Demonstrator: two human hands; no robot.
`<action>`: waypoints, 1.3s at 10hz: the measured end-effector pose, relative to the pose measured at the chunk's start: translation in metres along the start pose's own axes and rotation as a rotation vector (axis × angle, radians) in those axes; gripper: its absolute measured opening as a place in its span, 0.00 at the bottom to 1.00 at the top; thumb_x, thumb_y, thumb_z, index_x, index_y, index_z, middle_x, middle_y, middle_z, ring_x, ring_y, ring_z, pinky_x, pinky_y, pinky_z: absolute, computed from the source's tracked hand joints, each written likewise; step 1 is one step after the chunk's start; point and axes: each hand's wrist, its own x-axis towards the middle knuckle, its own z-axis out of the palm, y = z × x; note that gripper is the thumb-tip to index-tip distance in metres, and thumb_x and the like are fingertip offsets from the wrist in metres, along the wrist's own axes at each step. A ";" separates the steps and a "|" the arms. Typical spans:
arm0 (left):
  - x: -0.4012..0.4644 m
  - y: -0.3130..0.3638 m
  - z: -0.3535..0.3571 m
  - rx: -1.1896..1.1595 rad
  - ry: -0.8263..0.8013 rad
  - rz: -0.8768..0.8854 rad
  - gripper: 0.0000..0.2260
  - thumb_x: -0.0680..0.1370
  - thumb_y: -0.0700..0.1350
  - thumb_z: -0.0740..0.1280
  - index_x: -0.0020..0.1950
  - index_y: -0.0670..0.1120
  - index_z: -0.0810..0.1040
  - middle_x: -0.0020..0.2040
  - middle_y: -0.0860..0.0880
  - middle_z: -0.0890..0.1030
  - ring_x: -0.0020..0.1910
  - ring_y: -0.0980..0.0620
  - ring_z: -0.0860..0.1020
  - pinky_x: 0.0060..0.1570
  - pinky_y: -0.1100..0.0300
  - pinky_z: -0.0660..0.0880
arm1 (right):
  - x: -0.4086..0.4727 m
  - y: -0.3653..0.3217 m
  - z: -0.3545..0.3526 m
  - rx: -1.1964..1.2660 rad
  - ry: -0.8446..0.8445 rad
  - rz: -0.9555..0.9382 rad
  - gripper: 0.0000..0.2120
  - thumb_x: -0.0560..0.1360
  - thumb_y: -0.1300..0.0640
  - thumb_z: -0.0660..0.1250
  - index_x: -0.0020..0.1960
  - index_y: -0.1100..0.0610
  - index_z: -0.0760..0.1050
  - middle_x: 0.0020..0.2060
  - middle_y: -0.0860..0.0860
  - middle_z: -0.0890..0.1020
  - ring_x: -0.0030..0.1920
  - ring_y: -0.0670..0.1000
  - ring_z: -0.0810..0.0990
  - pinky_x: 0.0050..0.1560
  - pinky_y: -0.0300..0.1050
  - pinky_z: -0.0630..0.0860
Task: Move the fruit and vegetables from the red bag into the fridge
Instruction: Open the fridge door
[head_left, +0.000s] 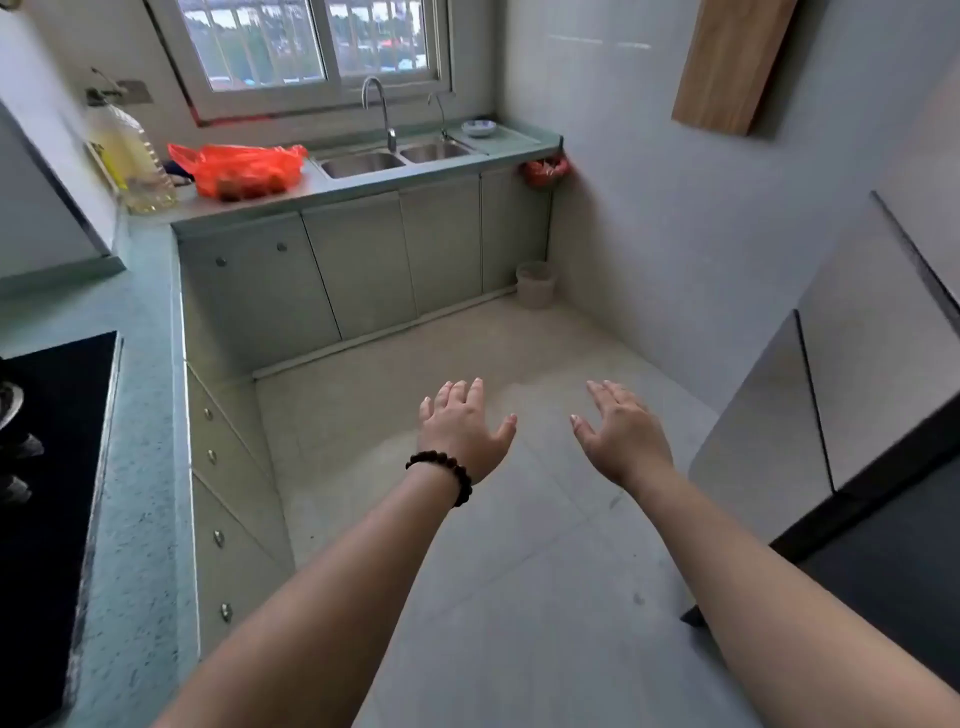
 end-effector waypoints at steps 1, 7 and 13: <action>0.009 -0.009 0.018 0.045 -0.057 -0.004 0.32 0.78 0.62 0.53 0.77 0.46 0.54 0.76 0.46 0.58 0.76 0.49 0.52 0.74 0.48 0.48 | 0.002 0.005 0.022 -0.020 -0.054 0.049 0.28 0.78 0.46 0.57 0.74 0.54 0.58 0.74 0.55 0.62 0.74 0.53 0.58 0.72 0.49 0.56; 0.242 0.038 0.079 0.043 -0.153 0.039 0.32 0.78 0.62 0.53 0.77 0.46 0.54 0.76 0.46 0.58 0.76 0.49 0.52 0.74 0.49 0.48 | 0.218 0.092 0.066 0.073 -0.084 0.190 0.27 0.78 0.48 0.58 0.73 0.56 0.61 0.73 0.56 0.64 0.73 0.55 0.60 0.72 0.49 0.57; 0.504 0.150 0.122 -0.003 -0.199 0.149 0.31 0.78 0.61 0.54 0.76 0.46 0.55 0.76 0.47 0.59 0.76 0.48 0.52 0.74 0.49 0.49 | 0.441 0.197 0.045 0.125 -0.031 0.369 0.26 0.78 0.49 0.59 0.73 0.56 0.62 0.73 0.55 0.64 0.73 0.54 0.60 0.73 0.48 0.58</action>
